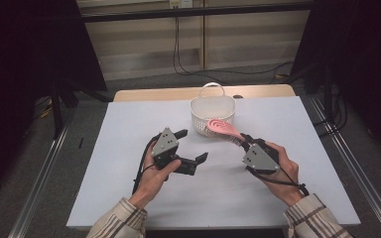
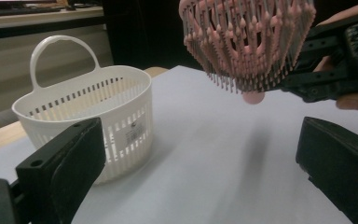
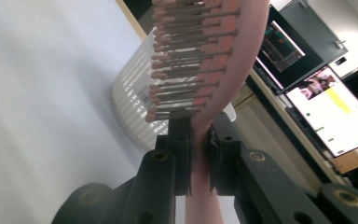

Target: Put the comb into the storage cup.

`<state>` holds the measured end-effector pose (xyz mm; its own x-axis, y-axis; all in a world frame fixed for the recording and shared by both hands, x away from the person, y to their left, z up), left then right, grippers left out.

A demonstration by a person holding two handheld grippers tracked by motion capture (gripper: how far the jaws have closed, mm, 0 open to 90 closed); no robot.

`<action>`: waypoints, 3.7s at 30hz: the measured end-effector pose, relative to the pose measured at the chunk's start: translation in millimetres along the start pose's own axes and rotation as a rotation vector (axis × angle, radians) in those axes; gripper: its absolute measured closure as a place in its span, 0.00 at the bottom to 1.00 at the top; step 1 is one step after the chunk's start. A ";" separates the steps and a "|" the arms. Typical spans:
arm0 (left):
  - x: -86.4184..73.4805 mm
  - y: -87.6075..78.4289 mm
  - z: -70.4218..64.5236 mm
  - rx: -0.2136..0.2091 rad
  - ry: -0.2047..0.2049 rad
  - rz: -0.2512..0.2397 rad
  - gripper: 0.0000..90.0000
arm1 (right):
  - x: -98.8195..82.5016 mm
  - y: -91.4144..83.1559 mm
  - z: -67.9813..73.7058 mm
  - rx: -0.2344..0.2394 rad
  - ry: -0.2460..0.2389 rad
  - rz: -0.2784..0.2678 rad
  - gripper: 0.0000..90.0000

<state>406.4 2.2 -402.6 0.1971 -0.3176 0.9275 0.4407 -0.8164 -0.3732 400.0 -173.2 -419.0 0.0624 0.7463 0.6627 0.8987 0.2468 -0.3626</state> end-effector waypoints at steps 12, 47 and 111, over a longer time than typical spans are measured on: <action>8.5 -6.8 -6.5 -0.057 0.038 -0.045 0.01 | -2.3 0.6 -1.4 0.140 0.211 -0.038 0.91; 26.1 -10.7 -8.2 -0.128 -0.043 -0.042 0.06 | 4.9 1.4 7.2 0.472 0.548 -0.169 0.91; 49.0 0.0 -23.2 -0.225 0.050 -0.149 0.02 | 31.2 -12.9 44.1 0.739 0.552 -0.327 0.91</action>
<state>395.7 -24.6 -356.7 0.0991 -0.2050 0.9737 0.2548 -0.9407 -0.2240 371.2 -125.8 -422.5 0.2219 0.2247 0.9488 0.4213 0.8555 -0.3011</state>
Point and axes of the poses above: each handheld gripper's, and its own axes: y roughly forward along the jaws, x roughly out of its top, z roughly to its left, the point moved 9 cm from there along y, roughly forward along the jaws, and after that the axes turned 8 degrees about z, right-handed, at the moved point
